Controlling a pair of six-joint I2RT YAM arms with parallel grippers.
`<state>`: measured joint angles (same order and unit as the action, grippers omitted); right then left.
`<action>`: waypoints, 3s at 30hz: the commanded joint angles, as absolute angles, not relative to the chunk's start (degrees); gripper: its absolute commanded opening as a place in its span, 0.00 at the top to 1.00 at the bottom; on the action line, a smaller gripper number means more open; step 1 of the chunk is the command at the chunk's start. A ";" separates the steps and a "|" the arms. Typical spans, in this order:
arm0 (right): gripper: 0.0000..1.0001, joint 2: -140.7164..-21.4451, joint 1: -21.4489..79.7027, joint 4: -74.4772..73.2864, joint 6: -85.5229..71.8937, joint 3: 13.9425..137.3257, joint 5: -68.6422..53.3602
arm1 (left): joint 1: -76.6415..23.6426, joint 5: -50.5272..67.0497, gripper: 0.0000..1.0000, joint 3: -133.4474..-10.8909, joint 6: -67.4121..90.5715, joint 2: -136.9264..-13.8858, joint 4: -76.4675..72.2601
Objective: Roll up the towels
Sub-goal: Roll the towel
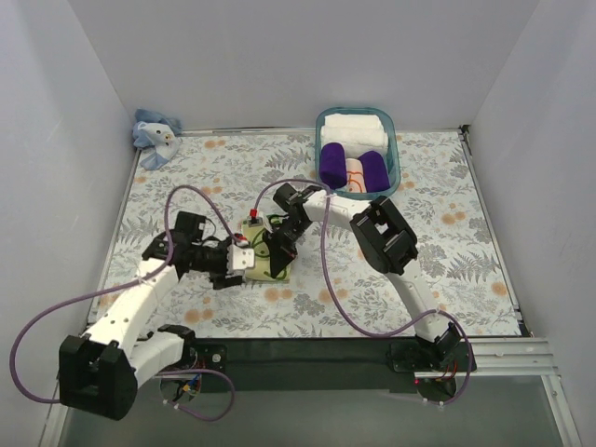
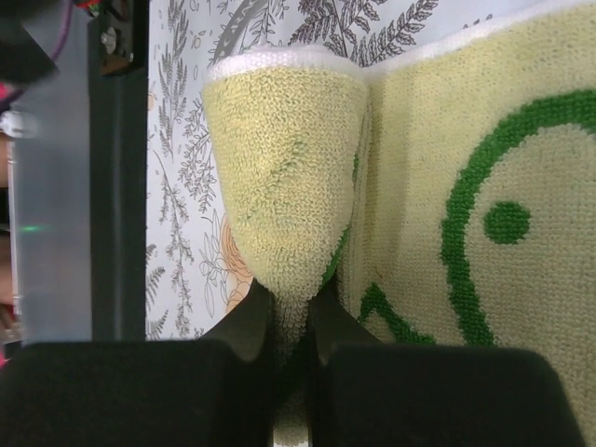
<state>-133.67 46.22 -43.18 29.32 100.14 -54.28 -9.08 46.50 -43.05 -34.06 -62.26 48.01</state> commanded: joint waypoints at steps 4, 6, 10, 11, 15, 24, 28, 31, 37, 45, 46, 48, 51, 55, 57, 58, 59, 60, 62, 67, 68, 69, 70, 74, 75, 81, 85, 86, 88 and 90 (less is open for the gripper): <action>0.99 -140.53 45.70 -51.76 27.69 104.93 -52.74 | -25.38 28.06 0.37 -34.72 -29.53 -57.04 31.21; 0.99 -141.67 45.62 -52.47 26.98 105.82 -52.65 | -29.51 25.41 0.34 -34.02 -28.13 -58.09 28.58; 0.99 -142.56 45.70 -53.26 26.02 107.66 -51.60 | -35.59 18.82 0.33 -31.91 -27.77 -60.02 21.03; 0.99 -142.65 45.62 -53.35 25.75 107.84 -51.33 | -36.47 17.24 0.33 -31.90 -28.03 -60.73 20.31; 0.99 -142.65 45.70 -53.53 25.05 108.19 -51.07 | -37.79 15.65 0.38 -32.34 -27.77 -66.26 19.42; 0.97 -142.91 45.62 -53.70 23.12 108.99 -50.54 | -38.06 11.78 0.69 -30.06 -27.42 -71.63 21.52; 0.75 -142.73 45.09 -53.44 21.36 109.25 -50.45 | -37.97 10.99 0.87 -30.32 -25.58 -71.55 26.08; 0.64 -142.47 43.77 -52.91 18.20 109.95 -49.93 | -37.97 11.51 1.00 -30.50 -23.74 -71.28 30.56; 0.48 -138.96 41.75 -49.49 13.27 108.99 -47.20 | -37.88 14.23 1.00 -32.08 -21.89 -74.96 36.20; 0.37 -125.45 37.88 -42.73 15.29 103.73 -37.29 | -30.87 27.75 1.00 -40.58 -25.74 -82.78 43.32; 0.36 -123.94 37.53 -41.58 15.81 102.75 -32.83 | -29.63 28.99 1.00 -41.56 -26.53 -83.75 45.51; 0.30 -119.91 35.69 -39.04 16.78 100.47 -30.94 | -26.12 31.54 1.00 -45.24 -29.42 -87.00 47.80; 0.29 -116.38 33.40 -38.15 18.71 99.32 -29.62 | -21.56 36.37 1.00 -49.73 -32.33 -93.22 53.60; 0.28 -110.40 32.96 -35.61 23.28 94.50 -31.01 | -17.14 41.39 1.00 -58.78 -39.09 -103.58 65.35; 0.28 -106.90 33.48 -32.45 24.69 90.45 -31.38 | -14.78 43.50 1.00 -64.49 -40.77 -108.70 69.24; 0.28 -106.01 34.88 -32.00 25.65 89.48 -31.55 | -14.07 44.11 1.00 -66.34 -41.39 -113.07 72.22; 0.28 -104.43 35.76 -31.64 26.45 87.47 -31.29 | -13.54 44.82 1.00 -70.19 -42.18 -114.77 73.46; 0.29 -103.54 36.82 -30.34 28.37 86.23 -30.77 | -12.93 45.09 0.99 -71.88 -42.36 -116.44 74.43; 0.30 -100.92 40.85 -28.31 30.05 81.94 -28.13 | -12.66 45.52 0.98 -76.52 -42.97 -120.40 76.55; 0.32 -96.77 51.56 -18.12 37.24 72.70 -18.32 | -12.66 44.83 0.97 -82.61 -44.47 -126.82 79.72; 0.32 -96.51 52.90 -14.36 38.31 71.47 -16.54 | -12.66 44.39 0.97 -83.23 -44.65 -128.39 79.72; 0.32 -96.59 55.17 -12.76 39.45 69.54 -14.00 | -12.57 43.69 0.97 -84.19 -44.65 -129.10 79.89; 0.32 -97.03 56.07 -11.53 40.77 69.26 -12.93 | -12.57 43.68 0.97 -84.46 -44.74 -129.63 79.81; 0.33 -101.24 59.41 -7.39 43.23 70.22 -9.32 | -12.39 44.21 0.97 -84.73 -44.74 -131.22 79.63; 0.34 -101.77 60.28 -6.86 43.76 70.40 -8.88 | -12.39 44.12 0.97 -84.47 -44.74 -131.31 79.45; 0.40 -108.36 61.08 -5.01 46.75 72.24 -7.73 | -12.04 43.15 0.98 -84.02 -44.91 -131.22 79.10; 0.60 -111.09 61.08 -5.10 47.11 72.07 -9.84 | -11.87 43.16 0.98 -83.94 -44.56 -131.13 77.61; 0.67 -111.62 61.08 -5.27 47.02 71.98 -10.02 | -11.87 42.89 0.97 -83.67 -44.56 -131.05 77.26; 0.88 -111.88 61.00 -6.32 45.80 72.42 -11.24 | -11.78 43.15 0.92 -83.50 -44.74 -130.61 76.38; 0.99 -111.62 61.00 -9.30 44.74 73.21 -12.74 | -11.08 44.81 0.83 -82.88 -45.26 -128.86 75.42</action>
